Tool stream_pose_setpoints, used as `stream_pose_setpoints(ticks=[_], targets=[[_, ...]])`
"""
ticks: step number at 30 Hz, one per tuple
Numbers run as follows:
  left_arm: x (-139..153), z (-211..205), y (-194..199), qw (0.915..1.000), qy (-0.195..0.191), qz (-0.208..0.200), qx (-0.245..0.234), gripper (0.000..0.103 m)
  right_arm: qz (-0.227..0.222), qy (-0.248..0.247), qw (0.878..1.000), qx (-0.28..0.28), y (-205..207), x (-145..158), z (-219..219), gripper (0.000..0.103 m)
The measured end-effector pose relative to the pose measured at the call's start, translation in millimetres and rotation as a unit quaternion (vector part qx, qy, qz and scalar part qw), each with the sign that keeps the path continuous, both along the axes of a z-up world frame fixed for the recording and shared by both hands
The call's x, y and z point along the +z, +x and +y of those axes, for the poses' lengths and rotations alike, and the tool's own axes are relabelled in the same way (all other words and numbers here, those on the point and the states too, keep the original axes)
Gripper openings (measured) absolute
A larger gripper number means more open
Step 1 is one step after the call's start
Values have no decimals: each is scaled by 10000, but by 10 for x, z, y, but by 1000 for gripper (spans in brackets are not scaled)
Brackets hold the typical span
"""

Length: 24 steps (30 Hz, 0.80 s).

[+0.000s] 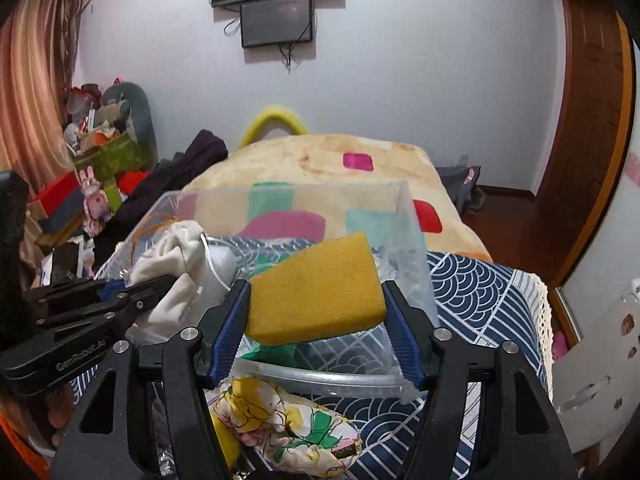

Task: Organize soft objects
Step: 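Place the white pouch and yellow sponge into the clear box, opening both tools, then grasp the silver mesh bag with the left tool while the right tool grasps the floral cloth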

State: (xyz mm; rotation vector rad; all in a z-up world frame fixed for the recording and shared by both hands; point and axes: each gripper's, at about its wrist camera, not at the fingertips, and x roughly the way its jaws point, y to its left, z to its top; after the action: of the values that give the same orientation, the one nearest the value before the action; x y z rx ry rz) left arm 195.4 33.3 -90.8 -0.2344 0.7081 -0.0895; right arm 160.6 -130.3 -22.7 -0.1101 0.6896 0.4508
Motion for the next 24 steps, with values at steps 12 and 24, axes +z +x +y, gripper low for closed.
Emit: stream_pose_setpoints(ticks=[12,24], targets=[[162,-56,-215,9998,144,-91,-117,52,10,-66,9998,160,-65,95,-41,73],[455,9,-619,9984,281,-493,55,81,-450,284,9985,124,-370,366,-246,80]])
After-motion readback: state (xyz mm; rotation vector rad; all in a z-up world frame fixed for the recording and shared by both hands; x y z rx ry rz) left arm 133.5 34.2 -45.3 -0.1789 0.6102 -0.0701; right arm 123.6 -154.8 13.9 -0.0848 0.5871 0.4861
